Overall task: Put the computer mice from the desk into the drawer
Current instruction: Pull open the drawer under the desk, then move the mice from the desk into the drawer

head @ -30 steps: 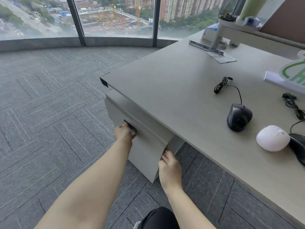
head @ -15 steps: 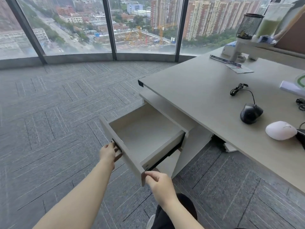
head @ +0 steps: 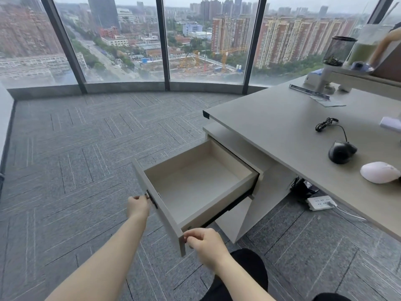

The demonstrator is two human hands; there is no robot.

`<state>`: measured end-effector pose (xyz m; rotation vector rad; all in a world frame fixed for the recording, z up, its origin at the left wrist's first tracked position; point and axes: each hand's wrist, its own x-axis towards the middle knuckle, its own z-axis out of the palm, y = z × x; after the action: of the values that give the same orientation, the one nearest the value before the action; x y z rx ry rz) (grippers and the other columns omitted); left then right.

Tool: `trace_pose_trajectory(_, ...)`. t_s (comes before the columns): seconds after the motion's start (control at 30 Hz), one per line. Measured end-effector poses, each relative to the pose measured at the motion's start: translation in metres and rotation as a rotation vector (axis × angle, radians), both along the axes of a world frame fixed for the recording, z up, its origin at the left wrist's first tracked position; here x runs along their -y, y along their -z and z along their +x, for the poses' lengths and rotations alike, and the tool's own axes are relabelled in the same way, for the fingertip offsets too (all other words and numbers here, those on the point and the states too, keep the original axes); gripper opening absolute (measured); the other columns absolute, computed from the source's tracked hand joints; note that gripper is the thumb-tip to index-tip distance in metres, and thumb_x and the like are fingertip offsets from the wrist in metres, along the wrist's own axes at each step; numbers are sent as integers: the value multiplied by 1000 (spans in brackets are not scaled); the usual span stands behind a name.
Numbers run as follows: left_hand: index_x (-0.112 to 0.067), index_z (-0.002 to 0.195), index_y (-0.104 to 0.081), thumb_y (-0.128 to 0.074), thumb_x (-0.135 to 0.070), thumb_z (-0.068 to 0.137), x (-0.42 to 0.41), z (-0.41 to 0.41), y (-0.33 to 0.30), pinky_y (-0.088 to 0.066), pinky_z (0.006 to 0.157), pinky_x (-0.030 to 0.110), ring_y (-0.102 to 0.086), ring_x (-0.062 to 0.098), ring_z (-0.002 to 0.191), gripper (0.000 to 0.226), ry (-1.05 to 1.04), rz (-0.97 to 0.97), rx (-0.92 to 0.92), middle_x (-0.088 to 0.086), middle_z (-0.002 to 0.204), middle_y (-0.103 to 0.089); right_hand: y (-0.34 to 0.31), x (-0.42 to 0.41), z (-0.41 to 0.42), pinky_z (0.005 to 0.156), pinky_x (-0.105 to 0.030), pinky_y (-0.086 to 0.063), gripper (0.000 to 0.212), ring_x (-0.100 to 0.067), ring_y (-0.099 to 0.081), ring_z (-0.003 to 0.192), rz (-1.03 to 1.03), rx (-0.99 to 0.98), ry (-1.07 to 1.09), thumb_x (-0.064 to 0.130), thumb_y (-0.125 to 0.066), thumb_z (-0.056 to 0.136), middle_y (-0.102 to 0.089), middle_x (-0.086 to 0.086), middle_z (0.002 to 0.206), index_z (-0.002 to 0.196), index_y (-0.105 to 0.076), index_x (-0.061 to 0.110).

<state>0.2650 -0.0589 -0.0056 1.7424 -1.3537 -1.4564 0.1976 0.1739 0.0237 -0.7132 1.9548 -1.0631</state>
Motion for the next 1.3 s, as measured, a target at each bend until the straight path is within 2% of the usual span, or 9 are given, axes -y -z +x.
trace_pose_trajectory(0.07,-12,109,-52,-38,-24,90,-8,-4,-25,-51,78,46,-59,33,92,27,48,-272,130,16,111,-64,-12,-5,-9,83,-28,-57,27,-6,-67,87,-63,-24,46,24,-56,86,-75,9,95,106,-74,24)
trace_pose_trajectory(0.17,-13,115,-56,-40,-24,94,-36,-36,-73,-49,83,40,-59,26,99,29,257,-543,31,8,110,-62,-39,-23,-41,72,-33,-56,23,-16,-68,80,-182,-122,214,17,-56,90,-75,2,87,104,-73,20)
trace_pose_trajectory(0.27,-13,108,-62,-47,-18,94,-84,-99,-110,-46,77,29,-61,21,95,22,497,-638,-91,7,106,-65,-71,-56,-87,59,-25,-52,24,-10,-64,66,-308,-311,439,12,-55,91,-75,3,85,105,-72,20)
trace_pose_trajectory(0.4,-14,109,-63,-50,-16,91,-171,-197,-141,-44,78,22,-61,16,96,22,804,-650,-214,5,110,-65,-112,-117,-157,77,-27,-53,29,-10,-64,86,-376,-666,709,6,-53,90,-70,7,98,109,-68,21)
trace_pose_trajectory(0.57,-17,131,-53,-51,-23,90,-265,-308,-167,-44,100,38,-54,28,121,41,1172,-699,-162,11,134,-54,-136,-188,-248,99,-38,-42,44,-28,-42,124,48,-946,820,15,-51,87,-52,-5,133,131,-55,21)
trace_pose_trajectory(0.77,-43,141,-34,-42,-35,87,-302,-387,-157,-40,103,44,-39,33,129,55,1398,-799,182,1,150,-36,-142,-212,-305,102,-47,-37,54,-39,-26,136,594,-715,591,52,-32,95,-18,-1,160,147,-29,37)
trace_pose_trajectory(0.97,-40,127,-49,-52,-31,82,-295,-414,-151,-41,94,39,-46,32,121,45,1353,-934,243,4,136,-48,-135,-227,-321,92,-45,-40,36,-39,-40,118,580,-810,534,48,-41,92,-43,-3,138,121,-51,30)
trace_pose_trajectory(1.13,-24,119,-47,-54,-32,81,-284,-400,-149,-42,86,40,-49,36,111,39,1205,-975,282,13,118,-53,-123,-226,-314,80,-41,-38,24,-39,-45,104,559,-935,552,23,-48,87,-47,-8,126,111,-48,21)
trace_pose_trajectory(1.3,-24,125,-48,-58,-33,80,-251,-362,-179,-43,88,39,-48,35,111,47,1009,-847,-29,13,115,-51,-139,-200,-297,91,-42,-35,36,-35,-42,103,231,-891,636,16,-53,80,-46,-12,127,114,-44,18)
